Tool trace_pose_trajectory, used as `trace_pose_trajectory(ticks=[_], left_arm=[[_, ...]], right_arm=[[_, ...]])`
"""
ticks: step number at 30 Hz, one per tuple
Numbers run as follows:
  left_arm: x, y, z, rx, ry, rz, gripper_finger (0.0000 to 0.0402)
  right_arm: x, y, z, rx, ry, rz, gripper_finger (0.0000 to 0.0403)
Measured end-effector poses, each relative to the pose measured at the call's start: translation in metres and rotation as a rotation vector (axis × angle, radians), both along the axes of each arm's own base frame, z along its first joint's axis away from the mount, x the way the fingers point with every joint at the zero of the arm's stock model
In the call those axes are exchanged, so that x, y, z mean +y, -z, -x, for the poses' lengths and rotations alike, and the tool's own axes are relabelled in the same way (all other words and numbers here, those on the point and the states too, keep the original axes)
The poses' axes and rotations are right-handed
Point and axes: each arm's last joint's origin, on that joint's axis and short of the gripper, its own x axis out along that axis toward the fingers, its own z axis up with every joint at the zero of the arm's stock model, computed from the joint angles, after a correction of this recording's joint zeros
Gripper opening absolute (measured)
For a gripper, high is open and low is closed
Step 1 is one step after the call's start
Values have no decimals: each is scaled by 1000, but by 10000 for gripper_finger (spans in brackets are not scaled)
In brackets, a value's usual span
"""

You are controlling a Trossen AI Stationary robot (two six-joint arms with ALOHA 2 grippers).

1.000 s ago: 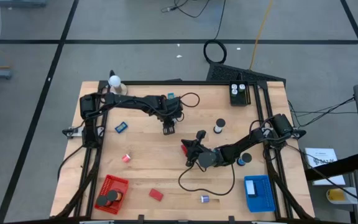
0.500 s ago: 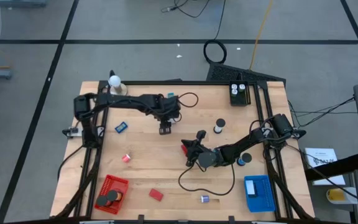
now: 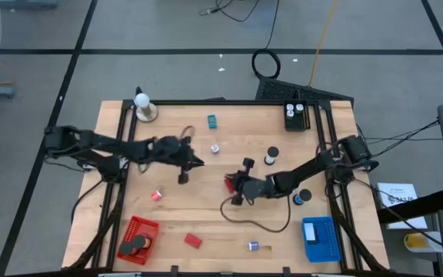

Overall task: Pick & Place Office items
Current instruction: Put the violet charger adapter into the black bin

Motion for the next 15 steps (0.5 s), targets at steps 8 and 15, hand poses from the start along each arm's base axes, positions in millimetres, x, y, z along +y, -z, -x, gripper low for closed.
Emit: trace_pose_trajectory(ticks=[8, 15], left_arm=[[-12, 26, 51, -370, -13, 3, 12], [-12, 33, 65, -389, -79, 9, 40]], right_arm=[[-43, -44, 7, -103, 135, -321, 60], [-84, -67, 0, 41, 323, -523, 129]])
